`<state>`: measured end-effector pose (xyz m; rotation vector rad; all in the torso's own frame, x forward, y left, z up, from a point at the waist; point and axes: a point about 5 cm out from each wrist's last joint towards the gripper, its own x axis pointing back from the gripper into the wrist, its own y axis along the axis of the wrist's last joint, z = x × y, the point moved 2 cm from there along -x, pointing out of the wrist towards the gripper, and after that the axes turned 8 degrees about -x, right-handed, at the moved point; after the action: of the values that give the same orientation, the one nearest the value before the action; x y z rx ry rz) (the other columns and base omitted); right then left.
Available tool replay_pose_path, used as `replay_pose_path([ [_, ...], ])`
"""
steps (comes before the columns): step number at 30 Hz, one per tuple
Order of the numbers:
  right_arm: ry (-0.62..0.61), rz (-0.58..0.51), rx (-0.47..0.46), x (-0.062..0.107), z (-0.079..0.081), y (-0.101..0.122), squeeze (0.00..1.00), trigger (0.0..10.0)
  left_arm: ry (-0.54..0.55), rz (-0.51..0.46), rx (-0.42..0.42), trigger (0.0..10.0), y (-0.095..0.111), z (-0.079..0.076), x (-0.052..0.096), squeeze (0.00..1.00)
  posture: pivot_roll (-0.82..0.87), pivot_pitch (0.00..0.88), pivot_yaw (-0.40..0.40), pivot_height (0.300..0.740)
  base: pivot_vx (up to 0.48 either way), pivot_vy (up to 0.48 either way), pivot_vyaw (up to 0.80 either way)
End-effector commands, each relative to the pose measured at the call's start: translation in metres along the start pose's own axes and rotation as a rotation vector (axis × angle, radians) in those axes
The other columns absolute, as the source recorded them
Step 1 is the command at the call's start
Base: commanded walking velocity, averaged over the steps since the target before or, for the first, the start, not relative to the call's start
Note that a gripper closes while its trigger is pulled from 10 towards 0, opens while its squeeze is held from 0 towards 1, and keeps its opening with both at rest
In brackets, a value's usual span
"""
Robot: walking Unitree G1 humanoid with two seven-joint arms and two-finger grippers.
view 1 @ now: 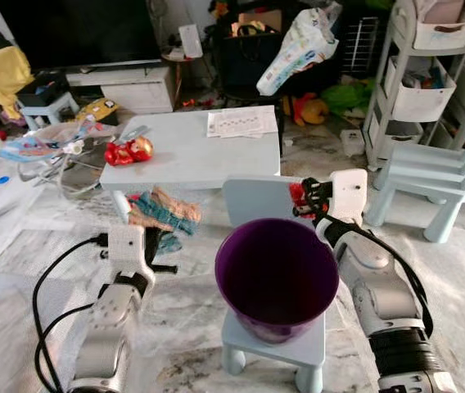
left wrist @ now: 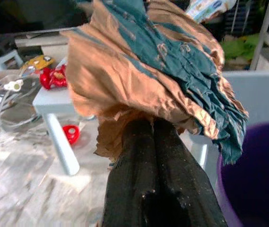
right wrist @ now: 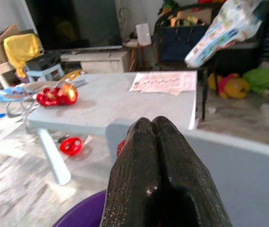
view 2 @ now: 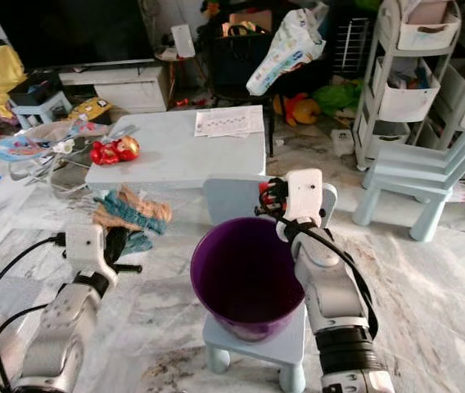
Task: Picking trash to rubbish bin
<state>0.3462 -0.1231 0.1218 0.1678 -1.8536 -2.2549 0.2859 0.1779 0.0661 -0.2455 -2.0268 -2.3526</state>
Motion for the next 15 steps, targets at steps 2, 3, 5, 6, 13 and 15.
replay_pose_path([
  [2,-0.016,0.039,-0.031,-0.001,0.002,-0.016,0.00,10.0,-0.023,0.006,-0.024,0.0,-0.005,0.001,0.006,0.00,0.02,0.063,0.110,0.740,0.000,0.000,0.00],
  [3,-0.020,0.050,-0.038,-0.001,0.002,-0.020,0.00,10.0,-0.035,0.013,-0.021,0.0,-0.008,-0.001,0.009,0.00,0.03,0.059,0.110,0.740,0.000,0.000,0.00],
  [5,-0.025,0.063,-0.040,-0.001,0.002,-0.024,0.00,10.0,-0.047,0.018,-0.023,0.0,-0.010,-0.003,0.012,0.00,0.03,0.060,0.112,0.740,0.000,0.000,0.00],
  [6,-0.025,0.063,-0.040,-0.001,0.002,-0.024,0.00,10.0,-0.047,0.018,-0.023,0.0,-0.010,-0.003,0.012,0.00,0.03,0.060,0.112,0.740,0.000,0.000,0.00],
  [13,-0.067,0.130,-0.128,-0.001,-0.007,-0.043,0.00,10.0,-0.086,0.042,-0.026,0.0,-0.016,-0.006,0.021,0.00,0.05,0.062,0.116,0.740,0.000,0.000,0.00],
  [15,-0.071,0.158,-0.155,-0.001,-0.008,-0.051,0.00,10.0,-0.090,0.046,-0.026,0.0,-0.017,-0.006,0.022,0.00,0.06,0.061,0.119,0.740,0.000,0.000,0.00],
])
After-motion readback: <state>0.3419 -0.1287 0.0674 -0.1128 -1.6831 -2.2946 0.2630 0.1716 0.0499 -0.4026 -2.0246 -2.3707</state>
